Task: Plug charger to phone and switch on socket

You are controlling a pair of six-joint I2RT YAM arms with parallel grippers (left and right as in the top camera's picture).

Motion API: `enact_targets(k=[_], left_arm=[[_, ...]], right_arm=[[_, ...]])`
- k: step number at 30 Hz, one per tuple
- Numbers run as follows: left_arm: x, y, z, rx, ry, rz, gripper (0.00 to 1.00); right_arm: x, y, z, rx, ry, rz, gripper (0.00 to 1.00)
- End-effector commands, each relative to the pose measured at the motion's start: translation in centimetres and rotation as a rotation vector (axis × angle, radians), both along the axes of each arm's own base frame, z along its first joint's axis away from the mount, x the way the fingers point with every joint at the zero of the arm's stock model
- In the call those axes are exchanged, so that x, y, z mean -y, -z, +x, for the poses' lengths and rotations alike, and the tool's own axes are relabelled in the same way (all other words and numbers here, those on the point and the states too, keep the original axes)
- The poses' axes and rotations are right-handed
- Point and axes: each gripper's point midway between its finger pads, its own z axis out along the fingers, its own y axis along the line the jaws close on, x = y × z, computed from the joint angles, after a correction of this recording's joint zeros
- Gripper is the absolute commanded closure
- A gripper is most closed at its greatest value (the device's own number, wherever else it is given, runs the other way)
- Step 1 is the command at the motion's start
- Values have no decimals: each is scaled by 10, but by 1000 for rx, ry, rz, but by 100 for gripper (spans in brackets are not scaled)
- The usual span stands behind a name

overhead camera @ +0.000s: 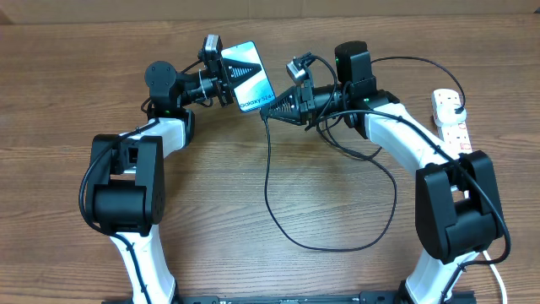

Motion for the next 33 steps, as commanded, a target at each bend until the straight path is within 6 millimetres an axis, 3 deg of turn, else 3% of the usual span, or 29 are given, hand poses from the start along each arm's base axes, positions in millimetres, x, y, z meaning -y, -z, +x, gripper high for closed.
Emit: enact_targets(k=[1, 33], left_arm=[[21, -5, -29, 49, 152, 27, 95], [19, -7, -19, 69, 92, 19, 95]], right_arm=[[8, -6, 18, 52, 66, -14, 96], [-2, -14, -3, 26, -34, 33, 96]])
